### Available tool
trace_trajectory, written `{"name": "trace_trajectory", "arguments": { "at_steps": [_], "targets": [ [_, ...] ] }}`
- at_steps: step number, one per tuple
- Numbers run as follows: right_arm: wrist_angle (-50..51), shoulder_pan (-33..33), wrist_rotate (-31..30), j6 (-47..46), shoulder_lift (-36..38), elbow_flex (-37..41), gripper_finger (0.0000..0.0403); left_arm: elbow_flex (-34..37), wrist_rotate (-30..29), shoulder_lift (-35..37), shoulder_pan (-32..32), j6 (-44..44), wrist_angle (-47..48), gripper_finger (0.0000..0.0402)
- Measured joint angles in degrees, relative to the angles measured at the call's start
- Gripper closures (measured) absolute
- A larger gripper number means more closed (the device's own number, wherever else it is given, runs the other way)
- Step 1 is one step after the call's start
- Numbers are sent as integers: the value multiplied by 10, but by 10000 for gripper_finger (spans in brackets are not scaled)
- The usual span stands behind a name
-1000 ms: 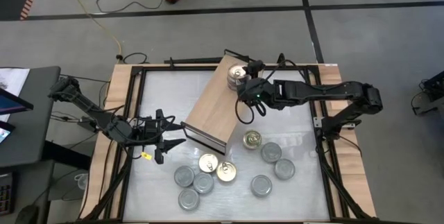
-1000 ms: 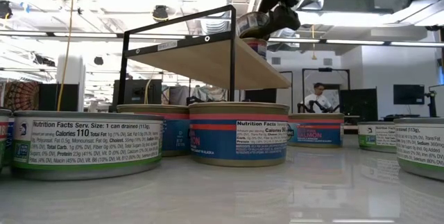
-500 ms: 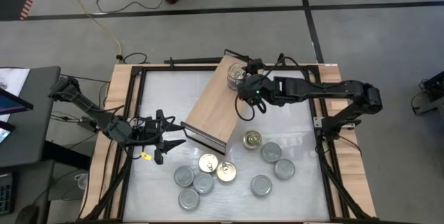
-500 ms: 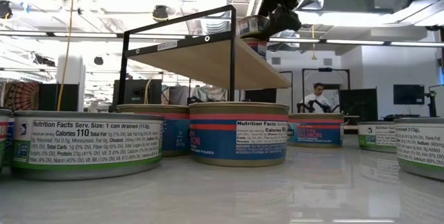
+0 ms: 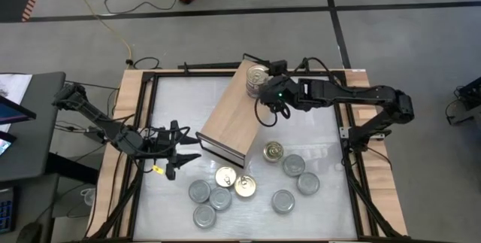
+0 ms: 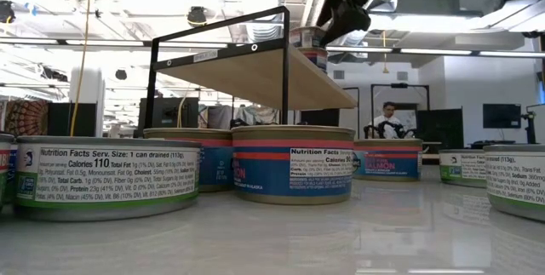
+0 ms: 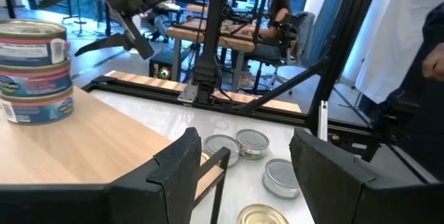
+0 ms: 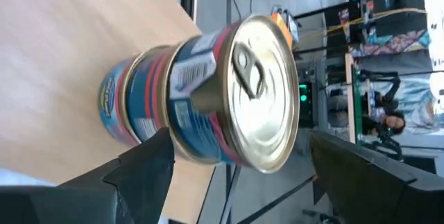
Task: Stack canned seafood by type on shelf
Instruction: Stack the blue tuna can on top of the stacked blue tuna cans on the shelf
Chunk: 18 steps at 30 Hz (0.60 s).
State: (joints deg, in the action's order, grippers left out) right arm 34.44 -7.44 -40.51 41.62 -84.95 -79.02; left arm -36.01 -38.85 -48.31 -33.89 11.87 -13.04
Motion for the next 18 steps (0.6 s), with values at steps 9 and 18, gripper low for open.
{"name": "trace_trajectory", "arguments": {
  "at_steps": [9, 18],
  "targets": [
    [64, 67, -8, -145, 31, -7, 42, 0, 15, 0, 0, -2, 35, 191],
    [113, 86, 246, -407, 56, 94, 45, 0, 141, -5, -19, -83, 51, 191]
  ]
}}
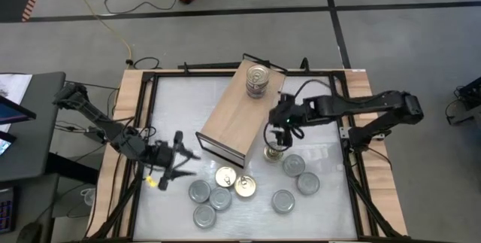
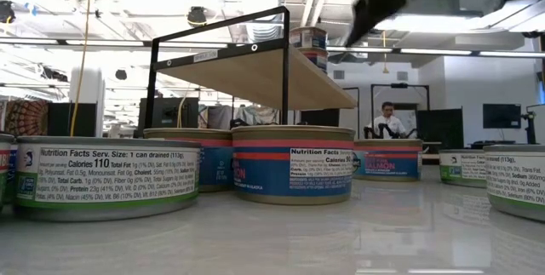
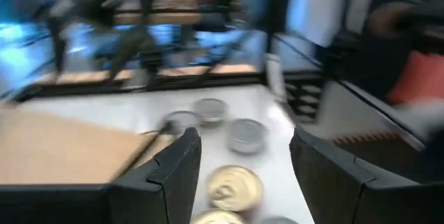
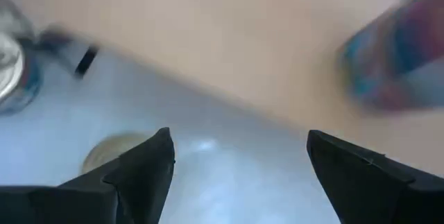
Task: Stack canned seafood by type on shelf
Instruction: Stack the blue tuna can on top of the stacked blue tuna cans on the shelf
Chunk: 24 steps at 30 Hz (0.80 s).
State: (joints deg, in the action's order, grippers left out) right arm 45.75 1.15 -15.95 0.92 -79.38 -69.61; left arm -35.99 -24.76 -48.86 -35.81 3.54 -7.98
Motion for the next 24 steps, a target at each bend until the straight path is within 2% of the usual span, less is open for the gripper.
{"name": "trace_trajectory", "arguments": {
  "at_steps": [3, 5, 12, 17, 24],
  "targets": [
    [-17, 0, 18, -57, 0, 56, 50, 11, 90, -11, -11, -54, -34, 191],
    [-42, 0, 46, -92, 0, 91, 54, 18, 124, -21, -16, -72, -64, 191],
    [-129, -8, 113, -163, -1, 174, 64, 23, 109, -55, -13, -43, -70, 191],
    [-135, -28, 134, -200, -7, 183, 80, 23, 108, -76, -13, -30, -82, 191],
    [-130, -38, 158, -201, -62, 185, 106, 23, 106, -105, -14, -28, -94, 191]
  ]
}}
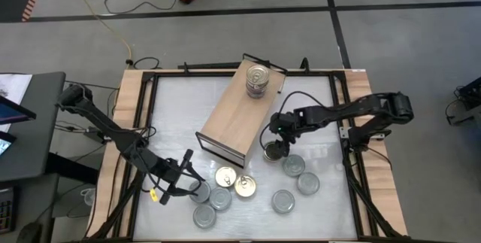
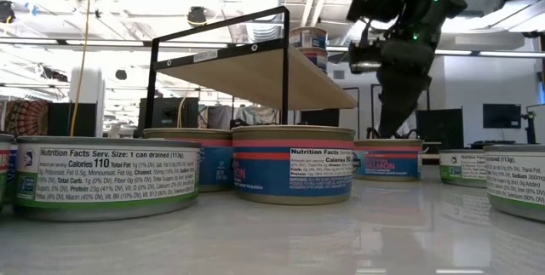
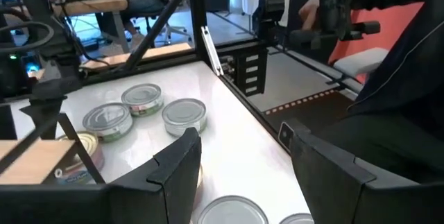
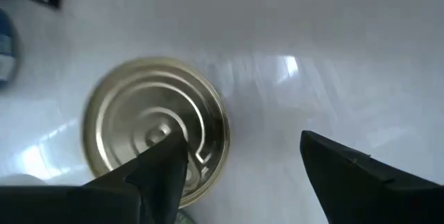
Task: Stack canned seafood by type on shelf
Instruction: Stack the blue tuna can on top of the stacked blue tuna cans on the shelf
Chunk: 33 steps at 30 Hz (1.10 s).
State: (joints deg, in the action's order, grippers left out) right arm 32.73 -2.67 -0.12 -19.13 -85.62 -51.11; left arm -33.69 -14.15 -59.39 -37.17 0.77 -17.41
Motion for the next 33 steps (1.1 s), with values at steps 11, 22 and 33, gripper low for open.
{"name": "trace_trajectory", "arguments": {
  "at_steps": [11, 22, 33],
  "targets": [
    [-49, -23, 44, 15, -15, 39, 122, 0, 36, 25, -19, -20, -2, 191],
    [-41, -42, 56, 13, -16, 44, 279, 0, 7, 55, -19, -28, 7, 191],
    [30, -70, -13, 11, -23, 52, 373, 0, -14, 66, -19, -30, 29, 191]
  ]
}}
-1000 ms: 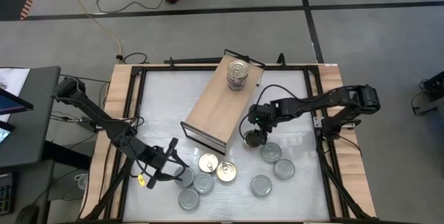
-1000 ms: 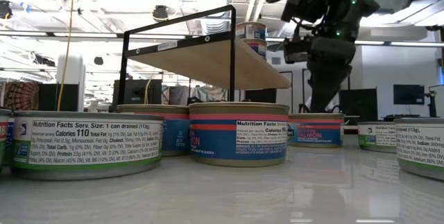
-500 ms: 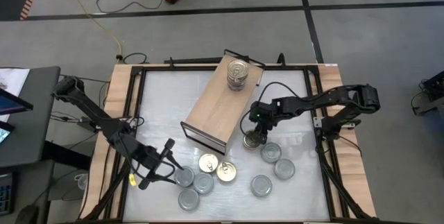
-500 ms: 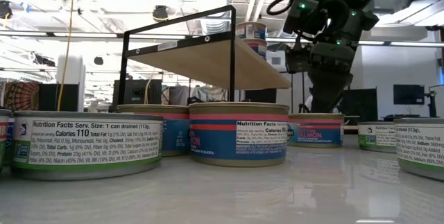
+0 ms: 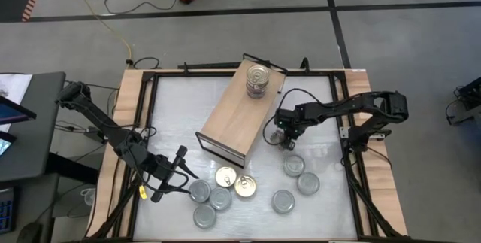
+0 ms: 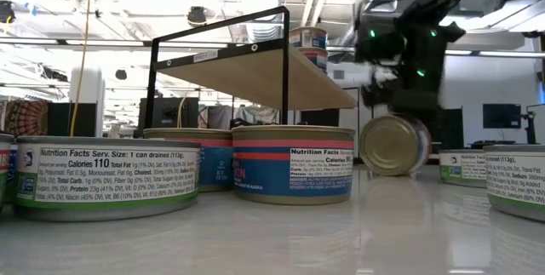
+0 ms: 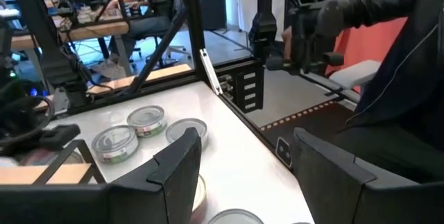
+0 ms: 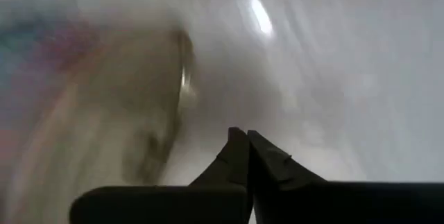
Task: Stack canned seafood by type on shelf
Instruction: Stack the blue tuna can on top of the stacked blue tuna cans on the shelf
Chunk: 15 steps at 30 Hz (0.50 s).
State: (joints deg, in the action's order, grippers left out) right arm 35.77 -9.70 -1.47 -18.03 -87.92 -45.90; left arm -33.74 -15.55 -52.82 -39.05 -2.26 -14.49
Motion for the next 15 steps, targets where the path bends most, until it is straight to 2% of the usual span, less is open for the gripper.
{"name": "trace_trajectory", "arguments": {
  "at_steps": [3, 6, 11, 15],
  "targets": [
    [3, -13, -1, -2, 3, -6, 361, 0, -1, 0, 0, 1, 1, 191],
    [39, -23, -39, -13, 12, -3, 362, 0, -2, 0, 0, 5, 1, 191],
    [55, -29, -88, -11, 67, -5, 359, 0, -2, 0, 0, 23, 3, 191],
    [83, -13, -109, -4, 119, -5, 334, 0, -7, 0, 0, 25, 6, 191]
  ]
}}
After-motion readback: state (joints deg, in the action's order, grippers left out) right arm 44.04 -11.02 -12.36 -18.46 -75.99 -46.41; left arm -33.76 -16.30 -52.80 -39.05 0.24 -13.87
